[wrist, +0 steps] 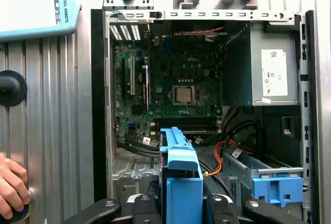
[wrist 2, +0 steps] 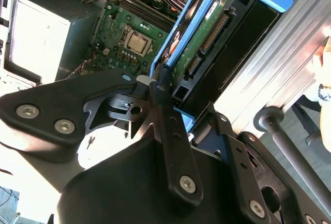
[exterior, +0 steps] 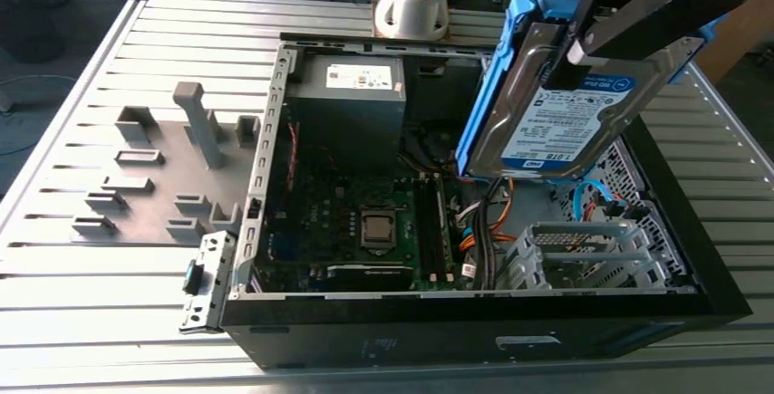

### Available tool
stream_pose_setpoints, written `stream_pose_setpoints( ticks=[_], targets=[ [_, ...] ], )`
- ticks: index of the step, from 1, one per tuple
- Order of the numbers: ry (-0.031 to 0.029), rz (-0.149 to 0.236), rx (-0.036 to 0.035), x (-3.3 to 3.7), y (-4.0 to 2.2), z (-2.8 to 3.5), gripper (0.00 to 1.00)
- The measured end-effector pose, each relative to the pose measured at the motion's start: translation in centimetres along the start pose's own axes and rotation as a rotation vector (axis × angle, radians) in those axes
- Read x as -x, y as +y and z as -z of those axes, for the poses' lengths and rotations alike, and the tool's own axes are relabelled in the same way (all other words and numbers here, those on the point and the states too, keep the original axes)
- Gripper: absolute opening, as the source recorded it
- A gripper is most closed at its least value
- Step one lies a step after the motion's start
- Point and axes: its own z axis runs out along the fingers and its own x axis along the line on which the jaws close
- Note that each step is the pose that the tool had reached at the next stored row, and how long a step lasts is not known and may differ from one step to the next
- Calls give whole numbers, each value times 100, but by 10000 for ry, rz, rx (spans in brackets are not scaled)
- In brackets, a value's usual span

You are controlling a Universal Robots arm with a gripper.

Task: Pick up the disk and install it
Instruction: 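Pick up the disk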

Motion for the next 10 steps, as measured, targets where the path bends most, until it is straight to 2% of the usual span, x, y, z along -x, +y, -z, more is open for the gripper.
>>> stream_pose_setpoints(
  ticks=[10],
  targets=[
    [0, -1, 0, 2, -50, 1, 36]
  ],
)
